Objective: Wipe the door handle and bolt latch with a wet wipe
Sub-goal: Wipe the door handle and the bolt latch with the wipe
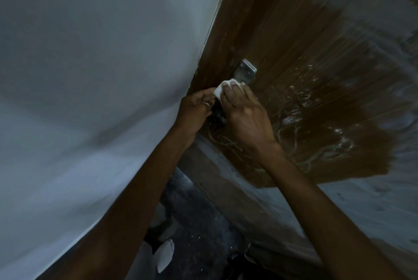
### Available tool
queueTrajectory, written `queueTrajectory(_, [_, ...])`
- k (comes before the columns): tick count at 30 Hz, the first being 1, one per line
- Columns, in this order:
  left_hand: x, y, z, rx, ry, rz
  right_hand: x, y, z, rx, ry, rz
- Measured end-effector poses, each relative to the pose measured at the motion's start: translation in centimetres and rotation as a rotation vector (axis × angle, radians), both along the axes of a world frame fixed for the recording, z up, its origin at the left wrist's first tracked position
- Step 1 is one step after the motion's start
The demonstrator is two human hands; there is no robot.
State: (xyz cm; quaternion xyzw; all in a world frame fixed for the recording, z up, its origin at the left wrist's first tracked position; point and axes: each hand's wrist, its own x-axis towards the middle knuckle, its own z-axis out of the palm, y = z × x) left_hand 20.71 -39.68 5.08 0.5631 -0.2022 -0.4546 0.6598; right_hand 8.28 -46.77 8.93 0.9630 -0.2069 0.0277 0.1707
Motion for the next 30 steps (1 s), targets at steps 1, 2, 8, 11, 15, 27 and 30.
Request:
queueTrajectory(1, [0.1,0.0,0.0,0.005,0.007,-0.003,-0.6,-0.1,-0.1,-0.022,0.026,0.011])
queueTrajectory(2, [0.1,0.0,0.0,0.009,0.021,-0.003,-1.3,-0.1,-0.1,-0.046,0.042,0.020])
queueTrajectory(8, [-0.6,-0.5,0.2,0.007,-0.008,-0.019,-5.7,-0.4,0.4,-0.117,0.049,0.060])
queueTrajectory(11, [-0.7,-0.7,0.3,0.003,-0.020,-0.001,-8.0,0.6,1.5,-0.028,0.034,-0.057])
queueTrajectory(15, [-0.6,-1.0,0.5,-0.017,-0.078,0.019,-7.3,1.7,3.0,0.127,-0.217,-0.135])
queueTrajectory(27, [-0.3,-1.4,0.3,-0.016,-0.215,0.024,2.7,-0.3,1.8,0.170,-0.331,-0.185])
queueTrajectory(30, [-0.2,-1.5,0.2,-0.001,-0.188,0.030,1.8,0.0,2.2,0.141,-0.290,-0.259])
